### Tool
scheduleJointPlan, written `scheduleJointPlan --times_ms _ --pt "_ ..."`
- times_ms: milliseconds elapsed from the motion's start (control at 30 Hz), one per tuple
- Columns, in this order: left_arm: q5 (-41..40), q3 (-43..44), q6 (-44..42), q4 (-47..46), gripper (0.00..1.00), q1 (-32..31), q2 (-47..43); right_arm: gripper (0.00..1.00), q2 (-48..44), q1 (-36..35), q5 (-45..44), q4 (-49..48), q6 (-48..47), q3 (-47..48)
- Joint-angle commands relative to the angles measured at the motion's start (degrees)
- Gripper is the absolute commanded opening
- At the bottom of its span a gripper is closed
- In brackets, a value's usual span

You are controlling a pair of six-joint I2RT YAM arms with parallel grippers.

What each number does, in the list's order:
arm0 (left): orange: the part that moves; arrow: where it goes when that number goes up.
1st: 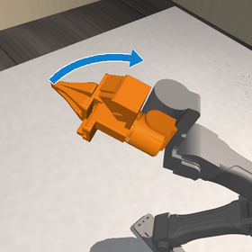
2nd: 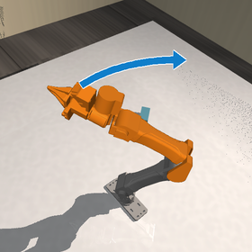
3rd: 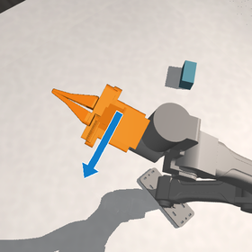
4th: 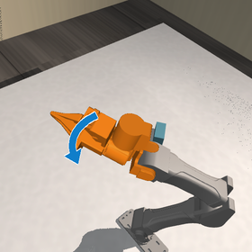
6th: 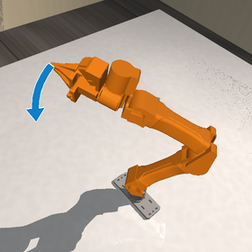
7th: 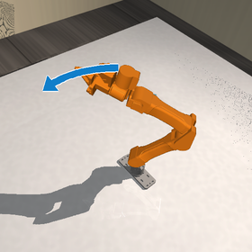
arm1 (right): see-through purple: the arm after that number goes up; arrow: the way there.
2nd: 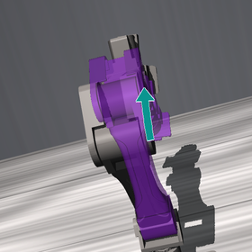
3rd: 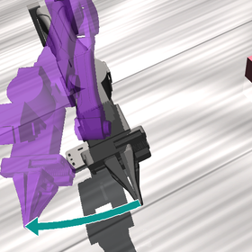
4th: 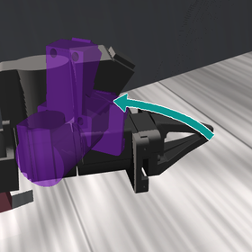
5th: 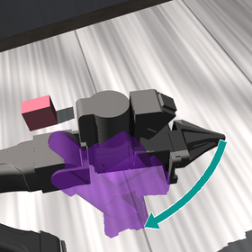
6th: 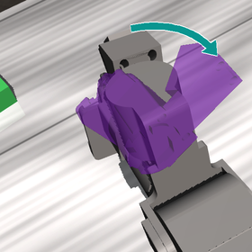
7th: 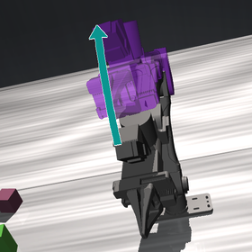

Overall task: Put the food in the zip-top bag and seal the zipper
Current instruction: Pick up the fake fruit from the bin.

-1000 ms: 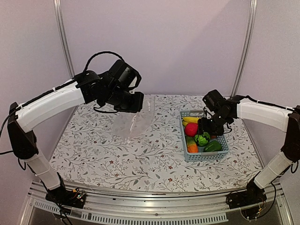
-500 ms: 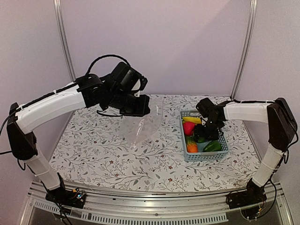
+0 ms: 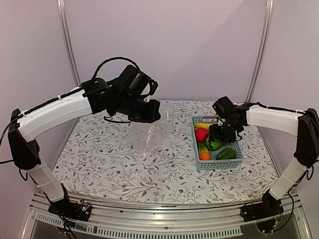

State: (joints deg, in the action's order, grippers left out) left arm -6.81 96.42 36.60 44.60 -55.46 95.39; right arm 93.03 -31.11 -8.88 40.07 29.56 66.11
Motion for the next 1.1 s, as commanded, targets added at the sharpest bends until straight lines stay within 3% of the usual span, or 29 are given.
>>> scheduleJointPlan --times_ms 0,467,633,800,1067 --pt "0.7 2.3 -1.3 -0.6 0.0 0.5 1.8 0.77 0.8 0.1 -2.3 1.5 -0.8 3.6" --pt "1.0 0.8 -2.1 -0.4 0.0 2.1 1.3 0.83 13.2 0.1 -2.4 2.1 2.0 8.8" --pt "0.6 0.7 -2.5 -0.9 0.0 2.4 1.3 0.73 11.6 0.1 -1.4 3.5 1.3 8.0" --pt "1.0 0.4 -2.7 -1.3 0.0 3.0 1.1 0.53 4.6 0.1 -0.3 5.0 1.6 6.4" --pt "3.4 -0.5 -3.0 -3.1 0.0 4.7 1.9 0.46 -9.0 -3.8 1.1 5.0 3.6 10.0"
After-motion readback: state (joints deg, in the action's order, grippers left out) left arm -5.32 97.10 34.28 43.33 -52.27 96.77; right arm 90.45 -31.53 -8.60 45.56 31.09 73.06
